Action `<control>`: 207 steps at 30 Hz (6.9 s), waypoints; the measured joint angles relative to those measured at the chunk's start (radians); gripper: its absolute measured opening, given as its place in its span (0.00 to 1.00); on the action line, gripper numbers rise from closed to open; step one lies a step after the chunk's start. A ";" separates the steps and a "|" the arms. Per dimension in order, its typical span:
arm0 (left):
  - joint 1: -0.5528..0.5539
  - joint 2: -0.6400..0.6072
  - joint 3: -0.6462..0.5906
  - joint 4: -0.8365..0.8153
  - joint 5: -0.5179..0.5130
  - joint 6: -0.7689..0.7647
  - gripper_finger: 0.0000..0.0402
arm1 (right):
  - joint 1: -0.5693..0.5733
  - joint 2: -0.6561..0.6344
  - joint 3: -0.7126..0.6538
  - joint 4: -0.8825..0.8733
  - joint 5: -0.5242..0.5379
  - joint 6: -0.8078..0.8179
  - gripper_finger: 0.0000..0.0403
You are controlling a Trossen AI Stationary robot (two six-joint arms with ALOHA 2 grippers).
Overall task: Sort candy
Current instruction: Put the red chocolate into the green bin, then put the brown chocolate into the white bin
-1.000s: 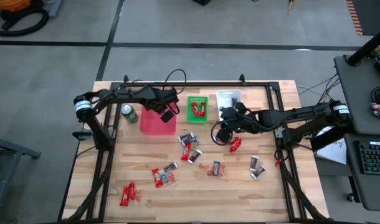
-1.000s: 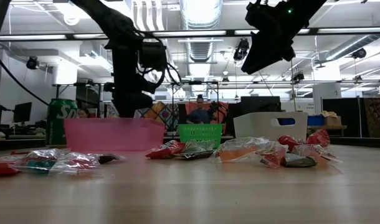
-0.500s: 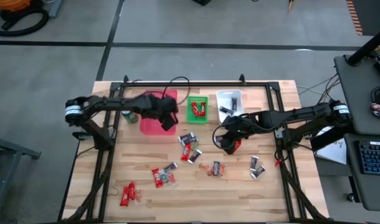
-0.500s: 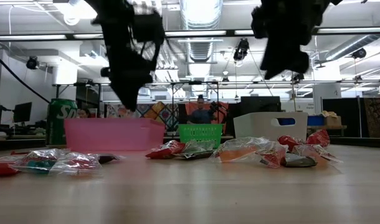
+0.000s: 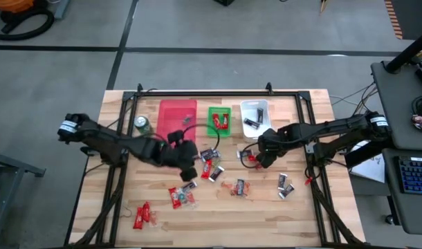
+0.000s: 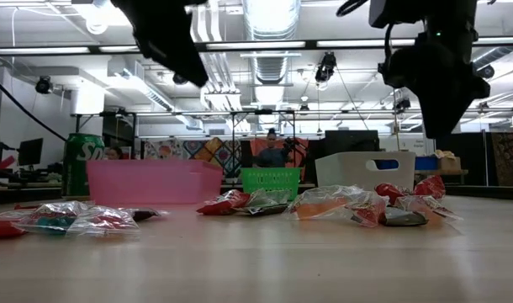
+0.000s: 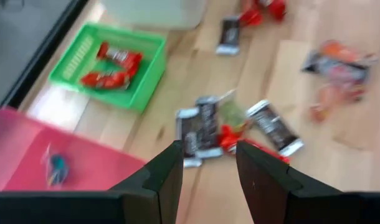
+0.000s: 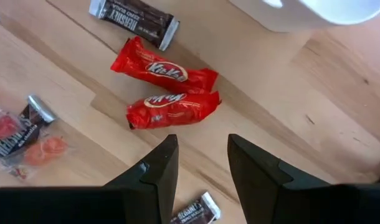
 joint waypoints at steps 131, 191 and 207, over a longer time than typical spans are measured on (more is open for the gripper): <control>-0.330 0.124 -0.248 0.179 -0.082 -0.368 0.33 | 0.008 0.429 0.383 0.613 -0.074 -0.889 0.45; -0.325 0.184 -0.434 0.455 -0.248 -0.389 0.07 | 0.071 0.391 0.100 1.073 -0.090 -0.867 0.45; -0.437 0.182 -0.483 0.464 -0.350 -0.482 0.11 | 0.086 0.392 0.100 1.073 -0.092 -0.886 0.45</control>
